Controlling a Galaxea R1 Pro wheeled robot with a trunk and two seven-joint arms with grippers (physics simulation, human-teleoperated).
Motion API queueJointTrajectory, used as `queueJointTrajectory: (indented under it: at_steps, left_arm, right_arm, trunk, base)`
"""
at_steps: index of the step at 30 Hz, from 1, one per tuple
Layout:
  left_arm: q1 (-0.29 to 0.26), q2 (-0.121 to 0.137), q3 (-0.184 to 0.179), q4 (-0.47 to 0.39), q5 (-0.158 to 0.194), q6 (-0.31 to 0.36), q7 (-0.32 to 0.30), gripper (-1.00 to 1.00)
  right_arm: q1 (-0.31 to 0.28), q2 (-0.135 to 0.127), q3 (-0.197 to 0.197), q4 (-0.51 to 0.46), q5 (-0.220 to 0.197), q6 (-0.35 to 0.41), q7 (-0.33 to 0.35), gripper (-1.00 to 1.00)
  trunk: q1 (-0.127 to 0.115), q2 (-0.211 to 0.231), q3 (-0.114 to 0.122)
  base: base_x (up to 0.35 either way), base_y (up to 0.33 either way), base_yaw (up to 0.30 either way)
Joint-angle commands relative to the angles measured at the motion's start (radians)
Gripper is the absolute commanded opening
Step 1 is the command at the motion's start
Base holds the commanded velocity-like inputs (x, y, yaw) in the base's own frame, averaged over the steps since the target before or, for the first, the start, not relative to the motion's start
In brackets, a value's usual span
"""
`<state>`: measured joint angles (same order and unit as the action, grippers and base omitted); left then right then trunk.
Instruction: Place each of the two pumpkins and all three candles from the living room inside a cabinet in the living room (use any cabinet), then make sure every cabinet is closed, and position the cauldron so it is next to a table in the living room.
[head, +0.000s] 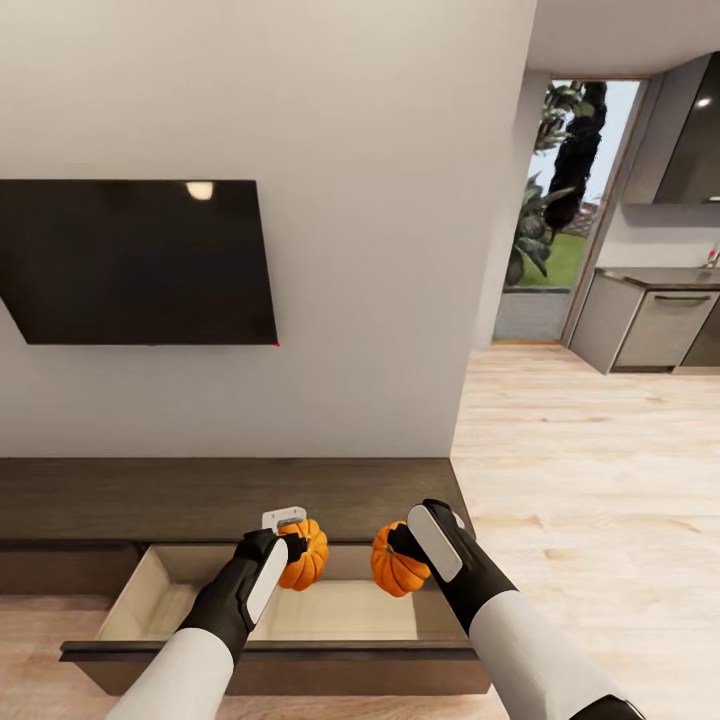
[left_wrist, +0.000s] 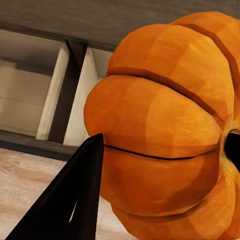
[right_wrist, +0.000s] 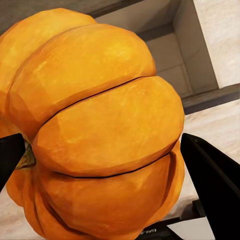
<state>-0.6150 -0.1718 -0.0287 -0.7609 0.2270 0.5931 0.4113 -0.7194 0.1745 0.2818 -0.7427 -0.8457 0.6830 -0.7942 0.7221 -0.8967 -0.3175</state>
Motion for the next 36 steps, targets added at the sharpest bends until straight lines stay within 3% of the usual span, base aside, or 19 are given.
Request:
queueJointTrajectory:
  at_steps: [1,36]
  left_arm:
    - [0.0,0.0,0.0,0.0,-0.002,0.001,0.004,-1.0]
    - [0.0,-0.003,0.0,0.0,-0.003,0.001,0.004,-1.0]
  right_arm:
    - [0.0,0.0,0.0,0.0,0.0,0.0,-0.003,-1.0]
    - [0.0,0.0,0.0,-0.006,0.0,0.0,-0.002,-1.0]
  trunk:
    - [0.004,-0.007,-0.003]
    - [0.138,-0.252,-0.113]
  base:
    - [0.0,0.0,0.0]
    - [0.0,0.0,0.0]
